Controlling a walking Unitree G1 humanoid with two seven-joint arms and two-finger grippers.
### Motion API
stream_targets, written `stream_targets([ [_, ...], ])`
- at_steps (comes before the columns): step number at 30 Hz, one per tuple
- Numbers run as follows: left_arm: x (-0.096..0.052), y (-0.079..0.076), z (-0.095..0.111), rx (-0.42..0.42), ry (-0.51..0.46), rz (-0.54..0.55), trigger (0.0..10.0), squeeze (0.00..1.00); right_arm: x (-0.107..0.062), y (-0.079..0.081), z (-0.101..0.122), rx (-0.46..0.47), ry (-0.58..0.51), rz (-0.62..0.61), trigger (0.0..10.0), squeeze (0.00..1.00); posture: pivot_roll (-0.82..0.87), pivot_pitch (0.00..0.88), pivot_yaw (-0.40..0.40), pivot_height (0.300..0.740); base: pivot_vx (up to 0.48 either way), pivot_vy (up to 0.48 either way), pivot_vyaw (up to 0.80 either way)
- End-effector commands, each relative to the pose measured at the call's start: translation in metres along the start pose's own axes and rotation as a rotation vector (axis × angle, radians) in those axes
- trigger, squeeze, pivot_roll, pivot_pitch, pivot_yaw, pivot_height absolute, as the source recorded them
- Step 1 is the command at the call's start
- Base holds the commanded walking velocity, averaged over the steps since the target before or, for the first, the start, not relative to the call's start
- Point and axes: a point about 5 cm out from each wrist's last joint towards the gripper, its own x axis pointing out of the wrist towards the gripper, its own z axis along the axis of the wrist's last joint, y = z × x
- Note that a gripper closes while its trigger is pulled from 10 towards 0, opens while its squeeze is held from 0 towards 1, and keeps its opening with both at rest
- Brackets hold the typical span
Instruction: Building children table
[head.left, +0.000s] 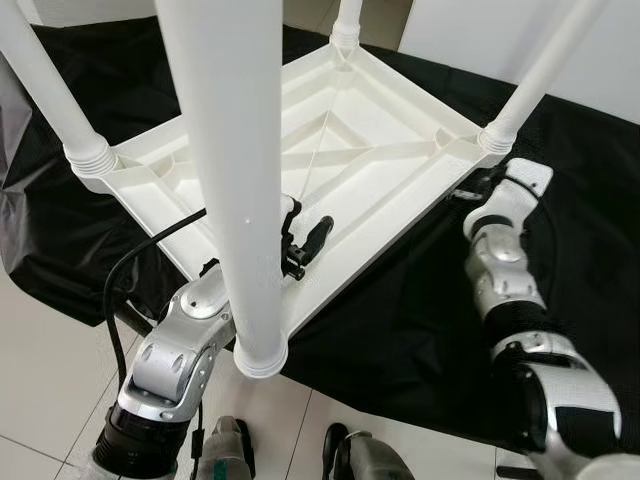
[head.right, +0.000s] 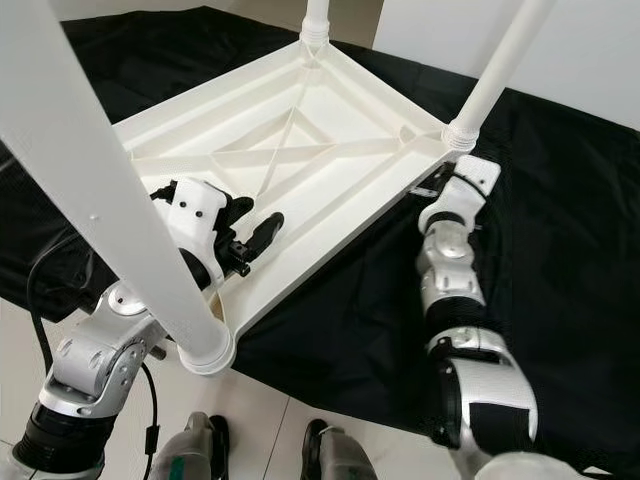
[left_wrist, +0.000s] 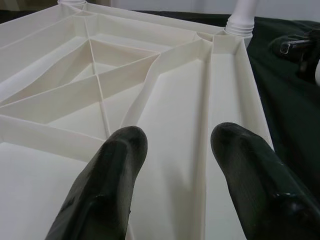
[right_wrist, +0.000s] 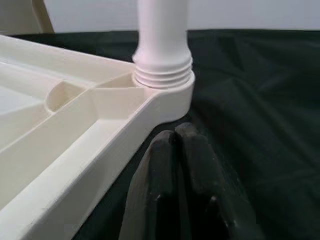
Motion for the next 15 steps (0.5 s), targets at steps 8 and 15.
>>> stream_targets([
  [8, -0.004, 0.0, 0.011, 0.02, -0.038, -0.086, 10.0, 0.0, 0.003, 0.002, -0.012, 0.07, 0.101, 0.062, 10.0, 0.0, 0.18, 0.287, -0.063, 0.74, 0.0, 0.0, 0.0],
  [15, -0.003, -0.001, 0.014, 0.018, -0.051, -0.084, 10.0, 0.0, 0.003, 0.012, -0.015, 0.1, 0.131, 0.139, 10.0, 0.0, 0.19, 0.288, -0.062, 0.74, 0.0, 0.0, 0.0],
])
